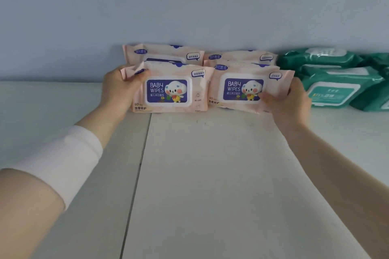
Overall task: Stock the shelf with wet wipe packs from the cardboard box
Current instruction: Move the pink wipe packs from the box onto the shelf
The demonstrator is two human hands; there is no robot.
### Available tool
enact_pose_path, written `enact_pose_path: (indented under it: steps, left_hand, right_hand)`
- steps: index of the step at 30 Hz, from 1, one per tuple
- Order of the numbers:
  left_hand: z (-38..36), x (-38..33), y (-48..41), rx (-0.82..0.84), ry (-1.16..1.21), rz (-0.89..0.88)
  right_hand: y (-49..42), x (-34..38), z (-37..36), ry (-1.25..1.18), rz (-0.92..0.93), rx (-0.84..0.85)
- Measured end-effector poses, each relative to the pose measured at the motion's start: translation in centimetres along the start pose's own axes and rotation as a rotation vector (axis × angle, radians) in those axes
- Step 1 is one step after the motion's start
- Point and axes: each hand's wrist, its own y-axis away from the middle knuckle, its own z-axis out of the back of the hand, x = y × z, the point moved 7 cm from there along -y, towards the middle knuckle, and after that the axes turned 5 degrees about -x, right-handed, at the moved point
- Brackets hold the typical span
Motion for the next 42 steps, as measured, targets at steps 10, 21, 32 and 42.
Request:
enact_pose_path:
  steps: [10, 21, 32, 42]
  left_hand:
    - [-0.5, -0.9, 0.1, -0.109, -0.262, -0.083]
    - [-6.4, -7.9, 13.1, 0.489, -1.252, -0.793]
    - [-15.9, -15.7, 40.0, 0.963, -1.353, -1.055]
    - [-28.1, -19.0, 75.1, 1.3, -0.996, -1.359]
  right_hand:
    - [2.1, 2.0, 0.0, 0.124, 0.13, -0.326]
    - [10.0, 3.2, 4.8, 0.775, 0.501, 0.282]
    - [20.8, -7.0, 29.5, 1.116, 0.096, 0.395]
    - [36.0, -26.2, 58.0, 1.147, -0.316, 0.319]
